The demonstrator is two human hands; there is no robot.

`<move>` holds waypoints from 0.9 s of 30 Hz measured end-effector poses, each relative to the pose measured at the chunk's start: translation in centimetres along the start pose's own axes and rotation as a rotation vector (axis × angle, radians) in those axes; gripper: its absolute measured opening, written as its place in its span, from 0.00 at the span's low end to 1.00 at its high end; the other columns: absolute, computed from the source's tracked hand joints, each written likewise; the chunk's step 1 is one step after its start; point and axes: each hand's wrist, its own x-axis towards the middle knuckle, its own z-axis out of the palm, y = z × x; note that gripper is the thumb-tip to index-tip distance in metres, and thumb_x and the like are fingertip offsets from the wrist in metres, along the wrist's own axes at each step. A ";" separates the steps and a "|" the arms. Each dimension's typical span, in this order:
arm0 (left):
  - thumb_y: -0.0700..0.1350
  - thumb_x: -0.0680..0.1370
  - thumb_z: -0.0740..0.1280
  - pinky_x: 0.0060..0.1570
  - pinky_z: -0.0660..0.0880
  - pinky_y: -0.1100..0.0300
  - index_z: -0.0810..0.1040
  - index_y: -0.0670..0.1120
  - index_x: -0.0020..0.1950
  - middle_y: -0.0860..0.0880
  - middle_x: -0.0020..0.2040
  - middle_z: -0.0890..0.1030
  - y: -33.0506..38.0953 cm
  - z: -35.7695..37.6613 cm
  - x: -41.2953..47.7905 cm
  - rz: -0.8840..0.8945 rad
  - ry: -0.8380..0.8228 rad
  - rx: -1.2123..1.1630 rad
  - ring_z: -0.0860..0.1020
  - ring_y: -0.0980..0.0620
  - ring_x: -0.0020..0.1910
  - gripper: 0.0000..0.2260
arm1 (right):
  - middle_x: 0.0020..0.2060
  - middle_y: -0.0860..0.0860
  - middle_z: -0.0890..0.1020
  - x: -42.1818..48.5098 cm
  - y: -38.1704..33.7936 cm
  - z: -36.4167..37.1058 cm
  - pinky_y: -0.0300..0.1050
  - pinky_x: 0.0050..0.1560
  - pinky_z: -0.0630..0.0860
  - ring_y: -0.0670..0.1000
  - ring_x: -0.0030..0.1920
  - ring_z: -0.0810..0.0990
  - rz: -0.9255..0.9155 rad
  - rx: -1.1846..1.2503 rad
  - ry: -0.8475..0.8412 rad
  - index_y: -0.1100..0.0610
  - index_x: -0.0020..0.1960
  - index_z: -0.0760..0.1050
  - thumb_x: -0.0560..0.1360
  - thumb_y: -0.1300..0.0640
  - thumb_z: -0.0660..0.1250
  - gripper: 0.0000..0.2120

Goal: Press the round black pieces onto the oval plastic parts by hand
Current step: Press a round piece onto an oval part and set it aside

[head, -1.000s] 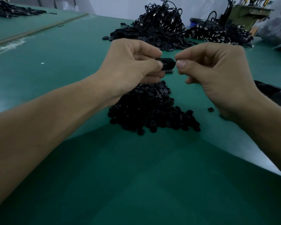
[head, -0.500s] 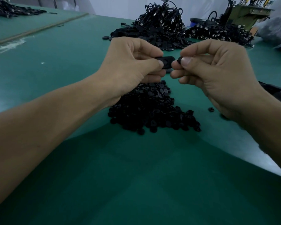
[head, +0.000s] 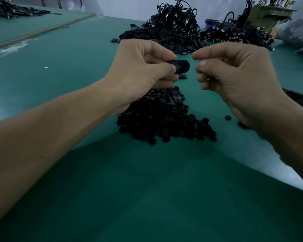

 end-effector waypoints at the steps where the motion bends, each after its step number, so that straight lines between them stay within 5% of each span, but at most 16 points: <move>1: 0.31 0.75 0.72 0.40 0.82 0.60 0.81 0.41 0.46 0.46 0.36 0.85 0.0 0.0 0.0 -0.004 -0.001 -0.002 0.87 0.48 0.39 0.06 | 0.37 0.50 0.83 0.0 -0.1 0.0 0.38 0.41 0.77 0.45 0.38 0.80 -0.016 -0.044 0.002 0.50 0.48 0.83 0.78 0.65 0.69 0.11; 6: 0.32 0.75 0.73 0.41 0.82 0.60 0.82 0.41 0.47 0.45 0.38 0.86 0.2 0.1 -0.1 -0.006 -0.016 0.000 0.87 0.48 0.40 0.06 | 0.40 0.46 0.84 -0.4 -0.4 0.3 0.35 0.40 0.79 0.41 0.40 0.82 -0.121 -0.311 -0.012 0.48 0.56 0.82 0.79 0.63 0.68 0.12; 9: 0.32 0.74 0.73 0.41 0.82 0.61 0.82 0.41 0.47 0.43 0.39 0.85 0.3 0.2 -0.2 0.017 -0.037 0.027 0.86 0.48 0.40 0.06 | 0.36 0.47 0.84 -0.6 -0.6 0.5 0.45 0.43 0.82 0.45 0.39 0.85 -0.127 -0.359 -0.002 0.46 0.49 0.76 0.76 0.61 0.72 0.11; 14: 0.32 0.74 0.73 0.41 0.82 0.61 0.83 0.41 0.47 0.41 0.41 0.85 0.4 0.5 -0.4 0.108 -0.073 0.124 0.86 0.48 0.40 0.06 | 0.37 0.51 0.83 -0.9 -0.8 0.2 0.44 0.41 0.82 0.46 0.40 0.85 -0.165 -0.402 0.004 0.46 0.45 0.64 0.75 0.62 0.72 0.18; 27: 0.34 0.72 0.75 0.45 0.83 0.56 0.84 0.46 0.48 0.48 0.41 0.86 0.2 0.7 -0.3 0.240 -0.107 0.391 0.86 0.52 0.38 0.09 | 0.37 0.50 0.82 -1.3 -1.3 0.6 0.44 0.38 0.78 0.47 0.40 0.82 -0.196 -0.588 0.004 0.48 0.43 0.63 0.75 0.62 0.72 0.19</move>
